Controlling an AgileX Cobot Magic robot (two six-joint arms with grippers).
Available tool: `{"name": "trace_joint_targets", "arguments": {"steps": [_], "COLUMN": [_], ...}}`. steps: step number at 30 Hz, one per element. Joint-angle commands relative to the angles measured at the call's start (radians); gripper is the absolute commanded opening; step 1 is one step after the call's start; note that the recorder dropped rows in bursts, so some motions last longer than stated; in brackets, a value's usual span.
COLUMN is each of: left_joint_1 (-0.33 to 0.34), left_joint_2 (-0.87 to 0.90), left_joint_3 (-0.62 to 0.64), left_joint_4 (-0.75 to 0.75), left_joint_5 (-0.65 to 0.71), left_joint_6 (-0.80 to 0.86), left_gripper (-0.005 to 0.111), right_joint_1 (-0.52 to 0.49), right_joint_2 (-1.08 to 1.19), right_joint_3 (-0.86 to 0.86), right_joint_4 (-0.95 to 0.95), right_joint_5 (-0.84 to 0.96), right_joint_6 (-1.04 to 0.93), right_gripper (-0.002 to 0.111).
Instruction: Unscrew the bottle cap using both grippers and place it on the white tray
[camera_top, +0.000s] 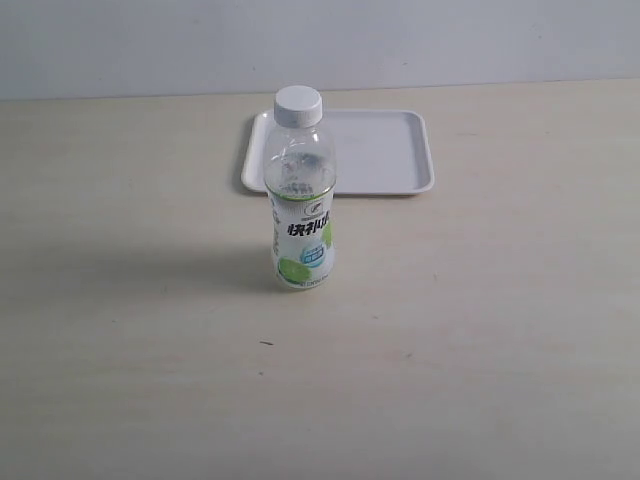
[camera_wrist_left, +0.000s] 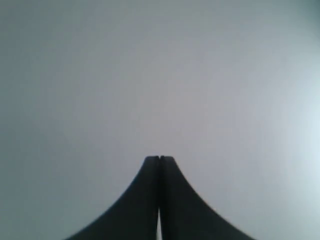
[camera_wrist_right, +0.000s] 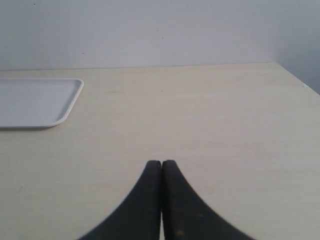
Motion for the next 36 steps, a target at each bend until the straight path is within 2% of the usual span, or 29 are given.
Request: {"name": "trace_joint_targets", "arguments": {"steps": [1,5,8,9,10,12,13,16,20,22,24,29,31,36], "left_joint_1": [0.002,0.002,0.002,0.002,0.002,0.002,0.002,0.002,0.002,0.002,0.002,-0.002,-0.010,-0.073], "left_joint_2": [0.192,0.586,0.958,1.035,1.178,1.351,1.438,1.531,1.608,1.629,1.651,1.696,1.716,1.797], "left_joint_3": [-0.121,-0.188,-0.188,-0.188,-0.188,-0.188,-0.188,-0.198,-0.232,-0.238,-0.238,-0.258,-0.279,-0.342], "left_joint_4": [0.028,0.185,0.306,0.329,0.384,0.427,0.458,0.521,0.626,0.649,0.640,0.653,0.679,0.679], "left_joint_5": [-0.005,-0.043,-0.182,-0.217,-0.303,-0.507,-0.552,-0.552,-0.552,-0.552,-0.552,-0.552,-0.552,-0.552], "left_joint_6": [0.069,0.079,0.079,0.079,0.088,0.169,0.268,0.405,0.419,0.419,0.419,0.421,0.421,0.421], "left_gripper": [0.000,0.000,0.000,0.000,0.000,0.000,0.000,0.000,0.004,0.013,0.028,0.088,0.105,0.105], "right_joint_1": [0.003,0.003,0.003,0.003,0.003,0.003,0.003,0.003,0.003,0.003,0.003,0.003,0.003,0.003], "right_joint_2": [-0.006,-0.006,-0.006,-0.006,-0.006,-0.006,-0.006,-0.006,-0.006,-0.006,-0.006,-0.006,-0.006,-0.006], "right_joint_3": [0.005,0.005,0.005,0.005,0.005,0.005,0.005,0.005,0.005,0.005,0.005,0.005,0.005,0.005], "right_joint_4": [0.000,0.000,0.000,0.000,0.000,0.000,0.000,0.000,0.000,0.000,0.000,0.000,0.000,0.000], "right_joint_5": [-0.004,-0.004,-0.004,-0.004,-0.004,-0.004,-0.004,-0.005,-0.005,-0.005,-0.005,-0.005,-0.005,-0.005], "right_joint_6": [-0.003,-0.003,-0.003,-0.003,-0.003,-0.003,-0.003,-0.003,-0.003,-0.003,-0.003,-0.003,-0.003,-0.003], "right_gripper": [0.000,0.000,0.000,0.000,0.000,0.000,0.000,0.000,0.000,0.000,0.000,0.000,0.000,0.000]}}
